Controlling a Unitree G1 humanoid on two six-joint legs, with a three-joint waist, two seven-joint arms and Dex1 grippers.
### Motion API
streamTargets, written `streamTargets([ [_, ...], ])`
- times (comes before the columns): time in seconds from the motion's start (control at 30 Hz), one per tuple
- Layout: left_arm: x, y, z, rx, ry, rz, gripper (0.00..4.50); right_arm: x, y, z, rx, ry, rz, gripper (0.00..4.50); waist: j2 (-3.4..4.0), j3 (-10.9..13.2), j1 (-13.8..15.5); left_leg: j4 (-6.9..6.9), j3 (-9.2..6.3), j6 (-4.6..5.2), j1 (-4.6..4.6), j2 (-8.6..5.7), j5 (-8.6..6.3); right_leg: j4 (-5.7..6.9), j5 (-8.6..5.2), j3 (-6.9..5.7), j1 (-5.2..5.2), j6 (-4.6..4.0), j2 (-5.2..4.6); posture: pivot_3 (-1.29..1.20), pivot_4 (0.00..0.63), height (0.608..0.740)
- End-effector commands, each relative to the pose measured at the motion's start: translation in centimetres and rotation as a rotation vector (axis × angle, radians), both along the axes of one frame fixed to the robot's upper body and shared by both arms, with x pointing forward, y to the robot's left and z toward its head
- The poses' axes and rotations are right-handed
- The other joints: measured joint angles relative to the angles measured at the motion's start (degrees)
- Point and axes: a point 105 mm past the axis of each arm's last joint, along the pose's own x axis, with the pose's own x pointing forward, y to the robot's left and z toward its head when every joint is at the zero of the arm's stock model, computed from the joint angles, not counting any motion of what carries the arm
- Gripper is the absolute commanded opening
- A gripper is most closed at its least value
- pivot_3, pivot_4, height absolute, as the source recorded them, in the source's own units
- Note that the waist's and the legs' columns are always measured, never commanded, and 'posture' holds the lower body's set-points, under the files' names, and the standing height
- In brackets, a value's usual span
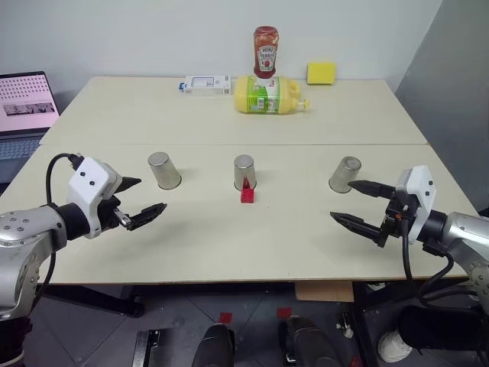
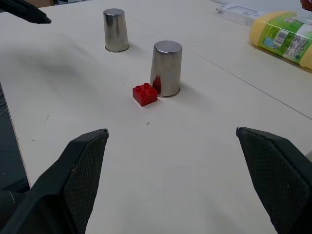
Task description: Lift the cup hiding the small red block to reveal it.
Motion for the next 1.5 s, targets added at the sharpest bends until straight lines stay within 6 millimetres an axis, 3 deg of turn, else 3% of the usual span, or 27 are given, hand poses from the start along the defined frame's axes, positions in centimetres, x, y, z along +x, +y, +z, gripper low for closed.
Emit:
streamTargets([
  [0.03,-0.1,-0.3,1.7,0.028,-0.057,-0.02,4.5,-0.3,-0.2,1.0,-0.012,-0.049,0.0,4.46,0.0,0.0,0.0,0.0,0.0,0.0,0.0,0.0,0.0,0.0,0.0,0.0,0.0,0.0,0.0,0.0,0.15,0.74],
  [0.8,0.5,-0.6,2.0,0.015,-0.085,0.004,4.5,-0.5,-0.2,1.1,-0.011,-0.031,0.016,4.46,0.0,0.0,0.0,0.0,0.0,0.0,-0.01,0.0,0.0,0.0,0.0,0.0,0.0,-0.01,0.0,0.0,0.15,0.74],
  [1.03,0.0,-0.3,1.3,0.025,-0.034,-0.018,4.5,-0.5,0.2,1.3,-0.006,-0.042,0.024,4.46,0.0,0.0,-0.02,-0.01,0.0,0.0,0.0,0.0,0.0,0.0,-0.01,0.0,-0.01,-0.01,0.0,0.0,0.15,0.74],
  [1.5,0.7,-0.3,2.6,-0.038,-0.078,-0.025,4.5,-0.3,0.4,1.3,0.015,-0.061,0.004,4.46,0.0,0.0,-0.01,-0.01,0.01,0.0,-0.02,0.0,0.0,-0.01,0.0,0.0,-0.01,0.0,0.0,0.0,0.15,0.74],
])
